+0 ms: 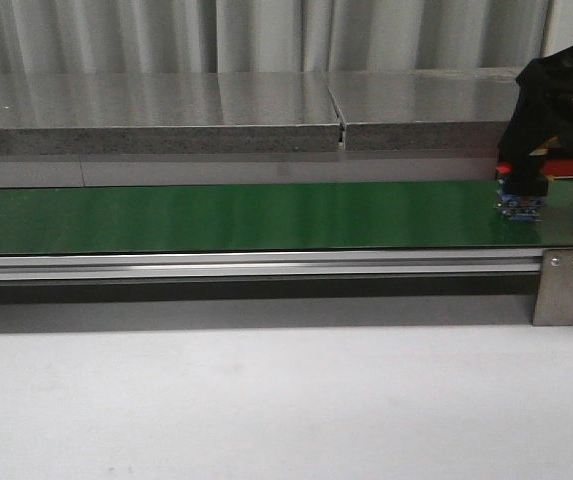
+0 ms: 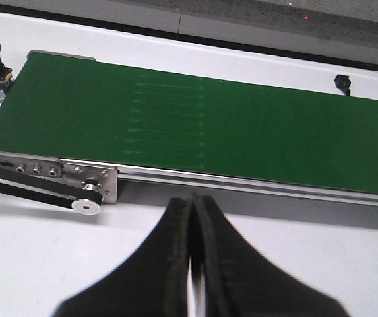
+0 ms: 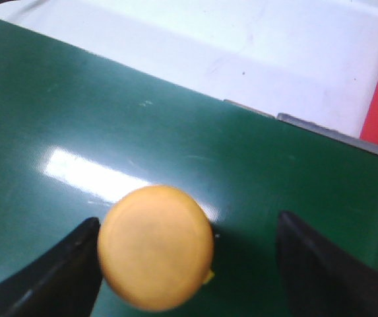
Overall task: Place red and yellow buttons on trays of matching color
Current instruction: 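Carry the yellow button over the yellow tray and lower it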
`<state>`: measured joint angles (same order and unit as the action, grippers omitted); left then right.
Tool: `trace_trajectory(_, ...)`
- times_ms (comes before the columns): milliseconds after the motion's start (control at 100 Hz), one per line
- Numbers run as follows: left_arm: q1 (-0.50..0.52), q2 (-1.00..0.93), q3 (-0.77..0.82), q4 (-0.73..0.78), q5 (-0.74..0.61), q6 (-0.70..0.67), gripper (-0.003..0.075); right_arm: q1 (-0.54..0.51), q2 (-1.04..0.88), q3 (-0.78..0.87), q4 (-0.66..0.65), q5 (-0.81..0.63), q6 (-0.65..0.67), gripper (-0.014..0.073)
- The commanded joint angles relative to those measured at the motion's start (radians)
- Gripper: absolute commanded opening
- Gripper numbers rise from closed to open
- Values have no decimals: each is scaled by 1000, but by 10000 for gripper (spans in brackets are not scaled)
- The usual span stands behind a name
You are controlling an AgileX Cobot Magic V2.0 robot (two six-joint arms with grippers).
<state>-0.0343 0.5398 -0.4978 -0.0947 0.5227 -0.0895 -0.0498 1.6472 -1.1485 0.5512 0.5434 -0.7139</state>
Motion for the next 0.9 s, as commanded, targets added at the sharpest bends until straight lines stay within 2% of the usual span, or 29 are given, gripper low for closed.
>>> trace_trajectory(0, -9, 1, -29, -11, -67, -1, -19, -1, -6, -63, 25, -11, -14, 539)
trace_trajectory(60, -9, 1, -29, -11, -67, -1, -19, -1, 14, -72, 25, -6, -14, 525)
trace_trajectory(110, -9, 1, -29, -11, -67, -1, -19, -1, 25, -75, 25, -3, -14, 480)
trace_trajectory(260, -9, 1, -29, -11, -67, -1, -19, -1, 29, -75, 25, 5, -14, 251)
trace_trajectory(350, -9, 1, -29, -11, -67, -1, -19, -2, 24, -75, 25, 8, -9, 179)
trace_trajectory(590, -9, 1, -29, -11, -67, -1, -19, -4, -59, -71, 11, 61, 33, 174)
trace_trajectory(890, -9, 1, -29, -11, -67, -1, -19, -80, -235, 34, -111, 59, 251, 174)
